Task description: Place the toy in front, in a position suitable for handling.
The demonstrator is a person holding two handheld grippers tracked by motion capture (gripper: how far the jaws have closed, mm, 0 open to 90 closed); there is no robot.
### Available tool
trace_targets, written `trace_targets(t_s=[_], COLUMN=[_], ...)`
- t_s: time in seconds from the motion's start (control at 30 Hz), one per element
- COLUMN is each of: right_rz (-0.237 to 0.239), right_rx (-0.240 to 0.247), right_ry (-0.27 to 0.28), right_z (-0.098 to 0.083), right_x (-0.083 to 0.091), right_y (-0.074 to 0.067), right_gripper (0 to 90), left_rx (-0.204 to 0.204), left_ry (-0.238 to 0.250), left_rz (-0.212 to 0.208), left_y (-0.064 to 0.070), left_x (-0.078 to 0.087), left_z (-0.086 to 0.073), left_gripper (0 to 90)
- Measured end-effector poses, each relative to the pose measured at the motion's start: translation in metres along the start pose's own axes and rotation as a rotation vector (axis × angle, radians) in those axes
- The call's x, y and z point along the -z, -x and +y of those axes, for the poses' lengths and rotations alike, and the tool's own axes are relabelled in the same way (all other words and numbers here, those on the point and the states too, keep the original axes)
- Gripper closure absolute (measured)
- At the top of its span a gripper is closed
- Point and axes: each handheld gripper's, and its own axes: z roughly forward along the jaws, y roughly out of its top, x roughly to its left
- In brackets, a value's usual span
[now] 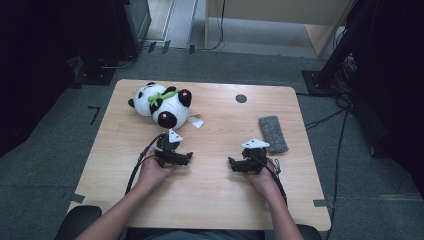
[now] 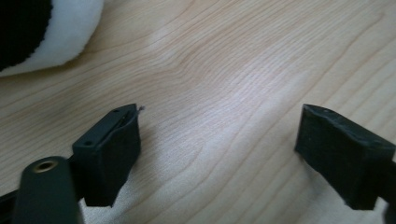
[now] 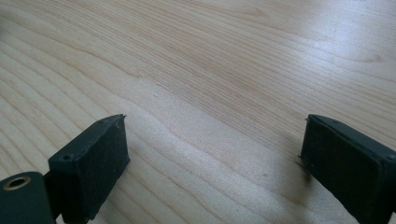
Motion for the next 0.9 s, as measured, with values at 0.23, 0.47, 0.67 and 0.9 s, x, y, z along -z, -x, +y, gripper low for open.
trace_targets(t_s=[0.23, 0.47, 0.67, 0.9], right_rz=[-0.003, -0.003, -0.003, -0.004], right_rx=[-0.003, -0.001, -0.002, -0.004], right_ry=[0.0, 0.001, 0.001, -0.001], right_z=[0.0, 0.0, 0.0, 0.0], right_x=[0.0, 0.0, 0.0, 0.001], right_y=[0.0, 0.0, 0.0, 0.0], right_gripper=[7.2, 7.2, 7.1, 7.1], left_rx=[-0.015, -0.047, -0.035, -0.029], left_ry=[0.021, 0.05, 0.068, 0.05], left_rz=[-0.064, -0.136, -0.165, -0.259], left_y=[-0.004, -0.009, -0.015, -0.02], left_x=[0.01, 0.027, 0.037, 0.047], left_z=[0.004, 0.011, 0.014, 0.021], left_gripper=[14.8, 23.4, 29.8, 36.4])
